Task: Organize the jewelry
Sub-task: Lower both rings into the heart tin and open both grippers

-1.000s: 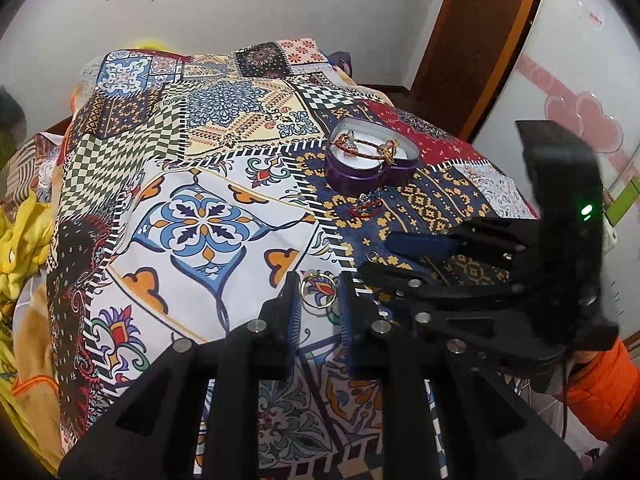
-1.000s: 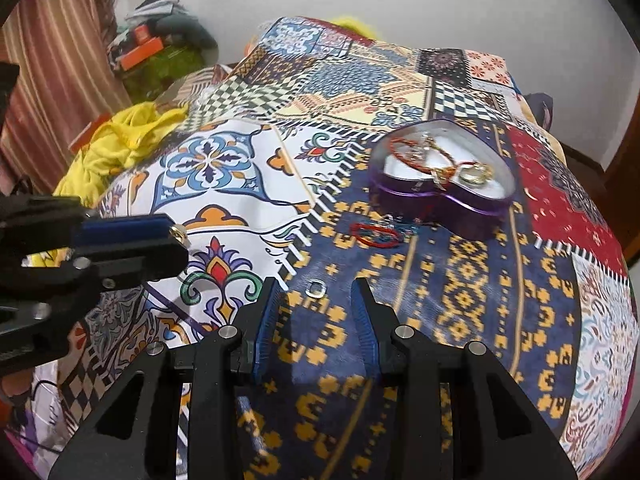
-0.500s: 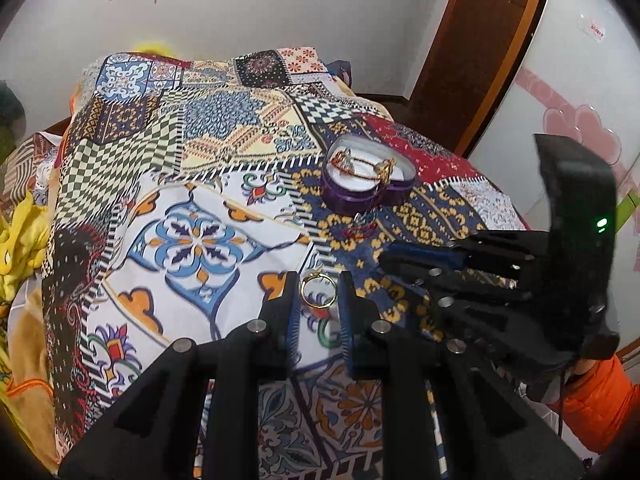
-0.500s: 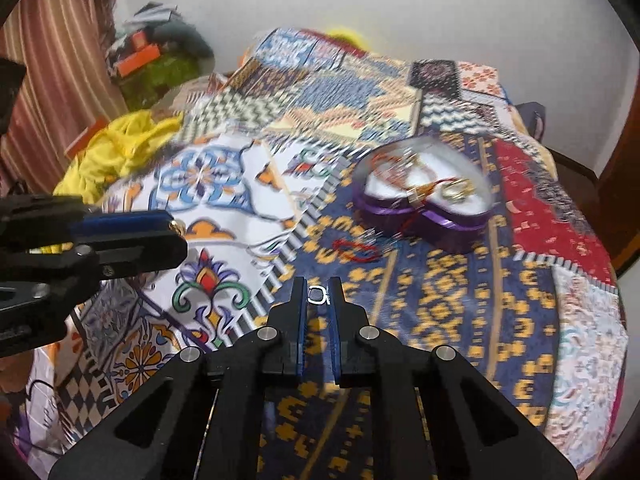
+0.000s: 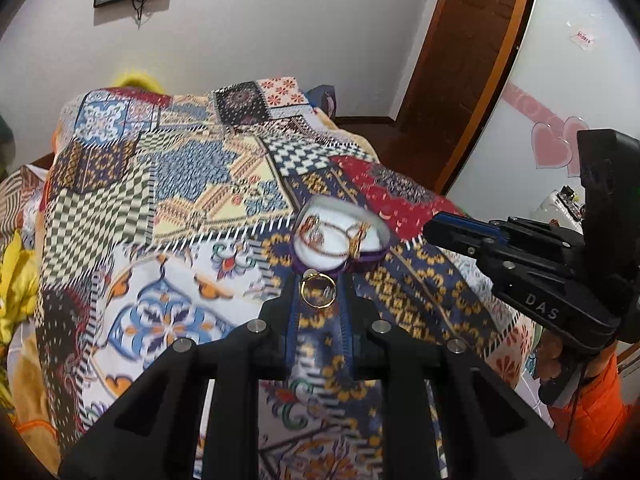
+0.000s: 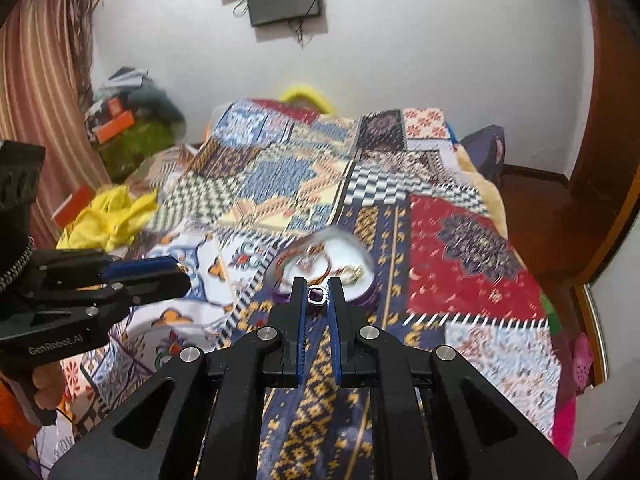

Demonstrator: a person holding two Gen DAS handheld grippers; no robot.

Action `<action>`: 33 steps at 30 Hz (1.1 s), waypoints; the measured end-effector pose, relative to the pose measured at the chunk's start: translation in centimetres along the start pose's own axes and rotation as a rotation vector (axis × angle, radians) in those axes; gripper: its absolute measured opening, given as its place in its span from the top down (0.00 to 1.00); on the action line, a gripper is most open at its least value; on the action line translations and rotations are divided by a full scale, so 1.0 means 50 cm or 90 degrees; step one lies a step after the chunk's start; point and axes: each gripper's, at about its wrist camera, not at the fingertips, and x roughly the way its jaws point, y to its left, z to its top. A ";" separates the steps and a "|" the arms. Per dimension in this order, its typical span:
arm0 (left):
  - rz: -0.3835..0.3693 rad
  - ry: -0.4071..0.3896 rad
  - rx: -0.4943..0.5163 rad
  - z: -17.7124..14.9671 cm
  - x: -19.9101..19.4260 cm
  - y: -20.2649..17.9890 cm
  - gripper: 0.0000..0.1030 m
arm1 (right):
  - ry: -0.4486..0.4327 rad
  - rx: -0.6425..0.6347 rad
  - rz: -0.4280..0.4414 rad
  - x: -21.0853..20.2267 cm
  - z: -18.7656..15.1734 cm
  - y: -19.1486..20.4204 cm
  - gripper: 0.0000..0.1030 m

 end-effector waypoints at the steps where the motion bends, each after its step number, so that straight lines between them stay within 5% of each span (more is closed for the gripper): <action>1: -0.001 -0.002 0.001 0.006 0.003 -0.001 0.83 | -0.005 0.002 -0.001 -0.001 0.005 -0.003 0.92; 17: -0.020 -0.012 -0.005 0.075 0.080 -0.001 0.83 | -0.027 0.019 0.008 0.042 0.049 -0.039 0.91; 33: -0.048 0.053 -0.015 0.079 0.181 0.021 0.83 | 0.064 0.016 0.045 0.149 0.045 -0.063 0.91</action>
